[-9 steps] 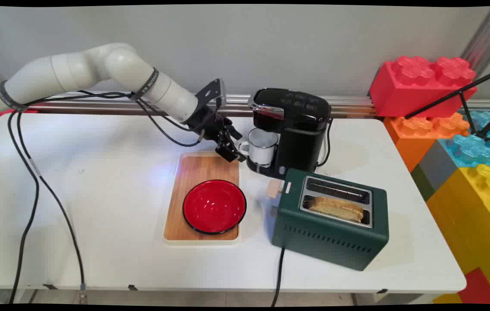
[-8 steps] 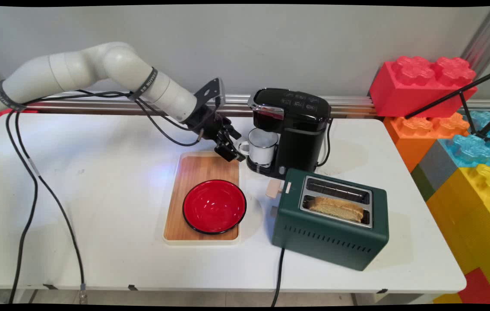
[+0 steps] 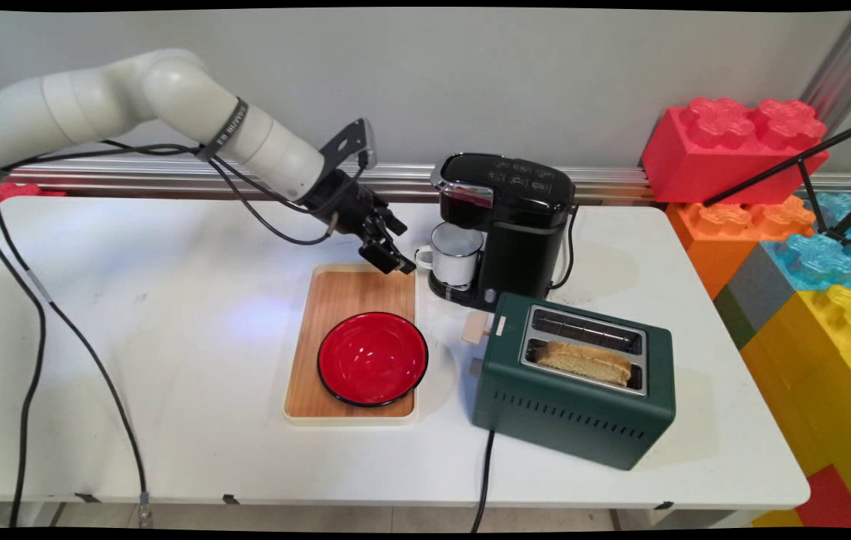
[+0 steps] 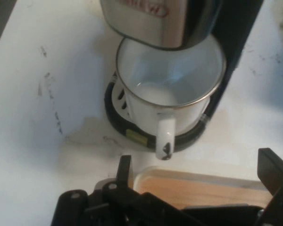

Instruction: Press the toaster switch

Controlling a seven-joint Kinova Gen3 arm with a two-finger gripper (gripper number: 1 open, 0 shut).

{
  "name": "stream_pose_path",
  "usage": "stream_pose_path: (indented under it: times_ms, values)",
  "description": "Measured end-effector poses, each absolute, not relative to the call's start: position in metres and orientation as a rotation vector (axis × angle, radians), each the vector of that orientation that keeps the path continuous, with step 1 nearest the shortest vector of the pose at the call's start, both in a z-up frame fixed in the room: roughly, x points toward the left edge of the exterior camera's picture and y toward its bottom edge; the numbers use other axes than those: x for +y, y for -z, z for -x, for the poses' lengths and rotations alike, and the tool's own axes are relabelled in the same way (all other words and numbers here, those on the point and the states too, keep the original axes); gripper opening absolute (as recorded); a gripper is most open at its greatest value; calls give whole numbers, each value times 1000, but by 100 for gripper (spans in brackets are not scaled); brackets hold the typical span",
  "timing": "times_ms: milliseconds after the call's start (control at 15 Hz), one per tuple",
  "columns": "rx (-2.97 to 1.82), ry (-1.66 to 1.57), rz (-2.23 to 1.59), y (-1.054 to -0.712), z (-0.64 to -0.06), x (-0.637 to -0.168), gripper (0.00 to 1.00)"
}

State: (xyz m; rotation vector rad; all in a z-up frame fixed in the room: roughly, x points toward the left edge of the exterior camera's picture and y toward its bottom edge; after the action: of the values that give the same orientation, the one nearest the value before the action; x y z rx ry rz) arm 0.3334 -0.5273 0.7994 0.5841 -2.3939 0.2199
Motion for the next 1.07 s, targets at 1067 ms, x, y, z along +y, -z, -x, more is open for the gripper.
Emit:
stream_pose_path:
  times_ms: [1067]
  values:
    - [-2373, -79, -74, -875, -298, -469, 100]
